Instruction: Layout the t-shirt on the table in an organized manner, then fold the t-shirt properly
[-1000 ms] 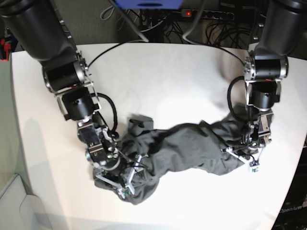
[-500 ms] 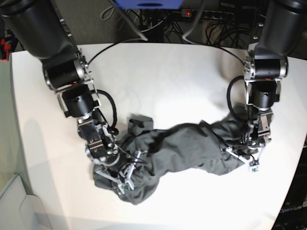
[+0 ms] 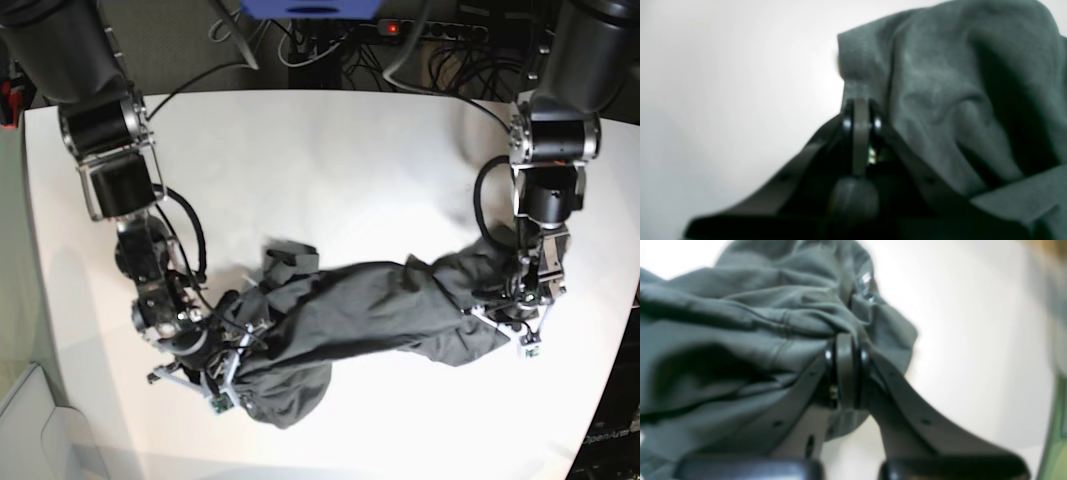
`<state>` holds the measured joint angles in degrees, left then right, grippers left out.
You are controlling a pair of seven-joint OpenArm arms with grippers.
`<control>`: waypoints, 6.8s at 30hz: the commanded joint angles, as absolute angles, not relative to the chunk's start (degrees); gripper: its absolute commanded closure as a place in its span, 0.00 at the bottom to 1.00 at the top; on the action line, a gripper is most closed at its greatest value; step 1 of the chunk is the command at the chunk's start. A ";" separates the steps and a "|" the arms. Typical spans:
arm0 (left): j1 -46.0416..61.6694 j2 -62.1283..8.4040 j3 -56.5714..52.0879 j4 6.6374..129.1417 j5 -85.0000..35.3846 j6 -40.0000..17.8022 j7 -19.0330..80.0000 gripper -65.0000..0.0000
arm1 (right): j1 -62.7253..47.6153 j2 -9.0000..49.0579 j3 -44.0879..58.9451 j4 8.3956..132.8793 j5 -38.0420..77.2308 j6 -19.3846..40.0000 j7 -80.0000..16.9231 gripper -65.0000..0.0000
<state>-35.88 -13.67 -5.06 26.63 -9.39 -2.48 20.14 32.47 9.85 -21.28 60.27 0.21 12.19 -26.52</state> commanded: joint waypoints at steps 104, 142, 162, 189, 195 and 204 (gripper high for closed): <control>-21.32 -16.84 -12.88 62.20 -15.87 -2.42 42.07 0.51 | -2.33 -8.31 -19.38 84.26 -13.32 18.24 -35.65 1.00; -22.29 -12.88 -12.79 69.85 -31.78 -2.42 46.81 0.77 | -9.10 -0.04 -19.56 105.71 -13.67 18.24 -41.45 1.00; -20.09 -9.63 8.75 51.38 -31.43 -1.71 35.12 1.00 | 15.78 4.44 -19.21 97.45 -13.49 18.24 -48.31 1.00; -16.31 -23.16 8.57 51.38 -32.13 -1.71 39.16 1.00 | 47.96 0.31 -3.12 31.25 -13.41 17.54 -10.77 1.00; -16.31 -23.16 8.48 51.38 -32.13 -1.71 39.16 1.00 | 47.78 1.71 -2.51 26.07 -13.32 1.10 -0.84 1.00; -16.48 -23.08 8.48 51.38 -32.22 -1.71 39.16 1.00 | 45.93 1.71 -2.51 24.48 -13.32 -1.19 -0.84 0.94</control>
<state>-17.85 -22.35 8.23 52.73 -36.18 -5.23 32.47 44.62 1.37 -2.52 23.77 -13.28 -0.95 -1.78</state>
